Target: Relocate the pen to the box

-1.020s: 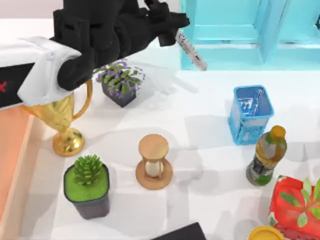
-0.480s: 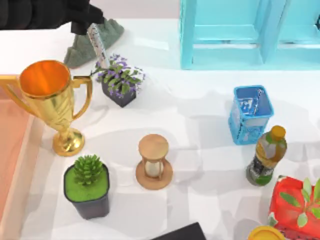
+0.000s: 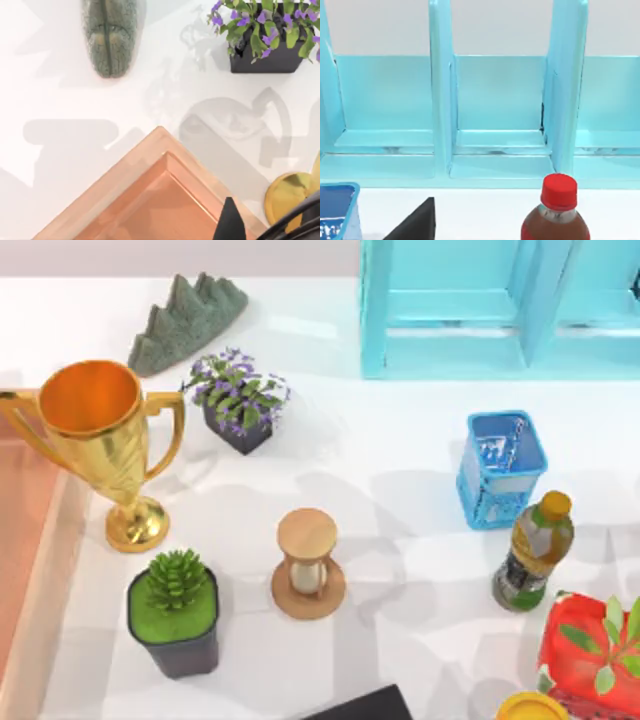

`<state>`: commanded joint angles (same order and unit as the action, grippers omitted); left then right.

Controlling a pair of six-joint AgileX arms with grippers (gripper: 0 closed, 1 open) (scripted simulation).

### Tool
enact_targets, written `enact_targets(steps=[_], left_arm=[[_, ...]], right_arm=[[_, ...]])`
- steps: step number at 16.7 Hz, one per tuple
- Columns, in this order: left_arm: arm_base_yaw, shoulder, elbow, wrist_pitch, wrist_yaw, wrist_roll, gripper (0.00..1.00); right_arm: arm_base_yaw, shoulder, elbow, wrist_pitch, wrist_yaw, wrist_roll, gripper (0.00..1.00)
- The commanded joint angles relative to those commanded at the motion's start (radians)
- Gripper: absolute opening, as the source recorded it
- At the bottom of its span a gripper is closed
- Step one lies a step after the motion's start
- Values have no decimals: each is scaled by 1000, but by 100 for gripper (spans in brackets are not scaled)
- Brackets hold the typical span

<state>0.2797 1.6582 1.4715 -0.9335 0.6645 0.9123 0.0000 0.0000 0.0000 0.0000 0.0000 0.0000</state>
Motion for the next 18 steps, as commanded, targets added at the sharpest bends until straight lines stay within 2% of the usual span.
enact_targets(steps=[4, 8, 11, 18], left_arm=[[195, -19, 36, -296, 126, 361, 0], [323, -28, 37, -498, 223, 606, 0], [364, -28, 34, -565, 258, 687, 0], [357, -28, 20, -552, 257, 681, 0]], right_arm=[[0, 0, 0, 0, 0, 0, 100], [0, 0, 0, 0, 0, 0, 100], [0, 0, 0, 0, 0, 0, 100], [0, 0, 0, 0, 0, 0, 100]])
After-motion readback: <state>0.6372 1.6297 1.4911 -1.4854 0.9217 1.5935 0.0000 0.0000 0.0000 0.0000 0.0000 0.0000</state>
